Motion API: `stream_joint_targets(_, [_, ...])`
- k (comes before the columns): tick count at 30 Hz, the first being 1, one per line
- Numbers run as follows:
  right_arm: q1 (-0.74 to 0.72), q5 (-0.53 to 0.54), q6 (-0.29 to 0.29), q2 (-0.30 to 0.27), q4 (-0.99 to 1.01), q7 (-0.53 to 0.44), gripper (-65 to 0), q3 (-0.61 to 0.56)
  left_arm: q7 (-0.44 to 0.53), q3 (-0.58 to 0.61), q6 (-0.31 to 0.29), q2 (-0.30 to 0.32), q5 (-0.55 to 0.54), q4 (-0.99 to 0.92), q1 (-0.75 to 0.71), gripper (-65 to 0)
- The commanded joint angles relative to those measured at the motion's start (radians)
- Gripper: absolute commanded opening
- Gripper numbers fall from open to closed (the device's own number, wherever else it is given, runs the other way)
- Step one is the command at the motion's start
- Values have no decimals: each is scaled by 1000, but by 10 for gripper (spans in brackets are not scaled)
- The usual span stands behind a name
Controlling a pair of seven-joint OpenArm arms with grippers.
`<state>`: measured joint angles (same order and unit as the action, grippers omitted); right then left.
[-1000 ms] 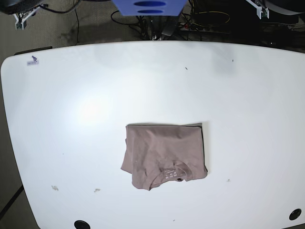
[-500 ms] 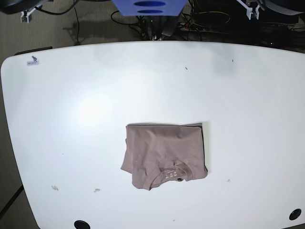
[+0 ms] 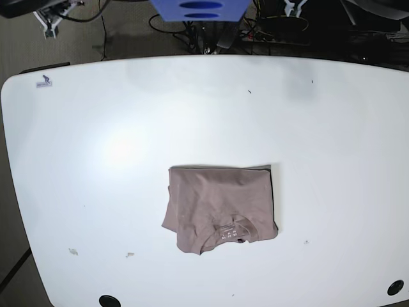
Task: Fold the T-shirt properly
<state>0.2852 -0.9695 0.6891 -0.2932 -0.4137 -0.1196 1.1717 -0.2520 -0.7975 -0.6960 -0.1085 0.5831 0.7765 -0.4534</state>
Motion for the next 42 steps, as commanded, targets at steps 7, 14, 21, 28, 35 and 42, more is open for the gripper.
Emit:
stream_joint_targets(7, [-50, -187, -105, 99, 23, 2, -650, 3, 244, -56, 180, 155, 148, -593, 160, -650])
stream_joint_targets(14, [-120, -291, -262, 114, 166, 1, -650, 3, 440, -52, 454, 235, 232, -776, 224, -650])
stream_joint_targets(21, [-152, -334, -371, 116, 256, 5, -650, 3, 455, -53, 605, 211, 332, -776, 247, -650])
stream_joint_targets(28, [-154, -377, -409, 148, 256, 7, -650, 3, 457, -53, 674, 151, 410, -776, 249, -650])
stream_joint_targets(35, [-154, -380, -484, 187, 256, 7, -650, -5, 457, -53, 712, 114, 472, -776, 265, -650])
stream_joint_targets(42, [-179, -380, -552, 188, 263, 8, -650, -97, 454, -53, 757, 114, 490, -776, 299, -647])
